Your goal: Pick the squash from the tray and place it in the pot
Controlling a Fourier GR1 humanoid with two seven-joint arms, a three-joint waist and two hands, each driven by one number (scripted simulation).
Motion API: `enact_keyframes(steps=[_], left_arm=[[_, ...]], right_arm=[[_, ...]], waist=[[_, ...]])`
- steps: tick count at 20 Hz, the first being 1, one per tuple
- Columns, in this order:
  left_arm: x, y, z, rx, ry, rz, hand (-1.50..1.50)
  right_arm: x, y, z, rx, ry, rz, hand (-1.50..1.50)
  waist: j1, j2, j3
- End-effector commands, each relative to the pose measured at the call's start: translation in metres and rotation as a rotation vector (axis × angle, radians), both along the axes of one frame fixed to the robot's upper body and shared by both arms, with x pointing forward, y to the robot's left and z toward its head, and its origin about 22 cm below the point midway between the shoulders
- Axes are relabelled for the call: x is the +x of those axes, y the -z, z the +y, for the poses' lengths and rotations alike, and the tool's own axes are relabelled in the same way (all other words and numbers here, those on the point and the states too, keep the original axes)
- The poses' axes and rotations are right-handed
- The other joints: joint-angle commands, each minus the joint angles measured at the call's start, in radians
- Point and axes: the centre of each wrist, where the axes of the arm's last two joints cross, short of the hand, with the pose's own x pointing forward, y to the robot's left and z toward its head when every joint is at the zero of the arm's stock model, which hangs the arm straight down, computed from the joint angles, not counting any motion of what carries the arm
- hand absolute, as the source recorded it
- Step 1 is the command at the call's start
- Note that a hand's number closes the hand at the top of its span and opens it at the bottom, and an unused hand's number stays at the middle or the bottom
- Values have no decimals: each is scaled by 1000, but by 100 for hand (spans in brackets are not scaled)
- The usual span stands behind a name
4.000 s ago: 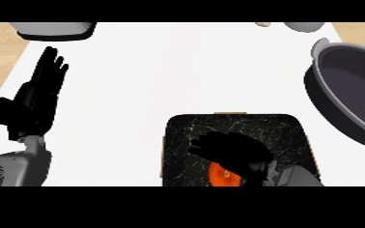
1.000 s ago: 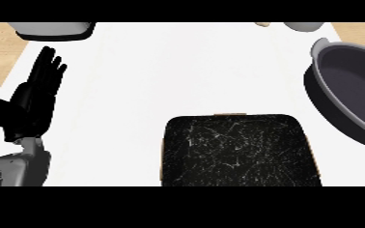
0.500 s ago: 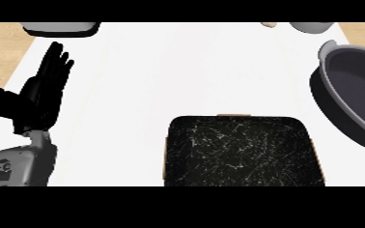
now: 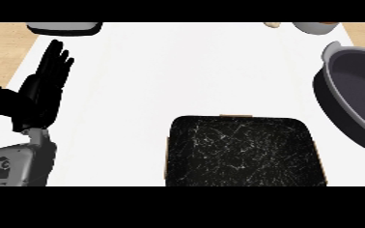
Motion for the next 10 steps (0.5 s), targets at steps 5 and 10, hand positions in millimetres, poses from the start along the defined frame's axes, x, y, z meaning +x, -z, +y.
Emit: enact_keyframes(steps=[5,10], left_arm=[[3,-16,-12,1,6,-8,0],[7,-9,-19,0,27,-8,0]], right_arm=[[36,25,-2,50,36,233,-150],[55,48,20,146,-112,373,-150]], waist=[[9,3,1],[14,9,2]])
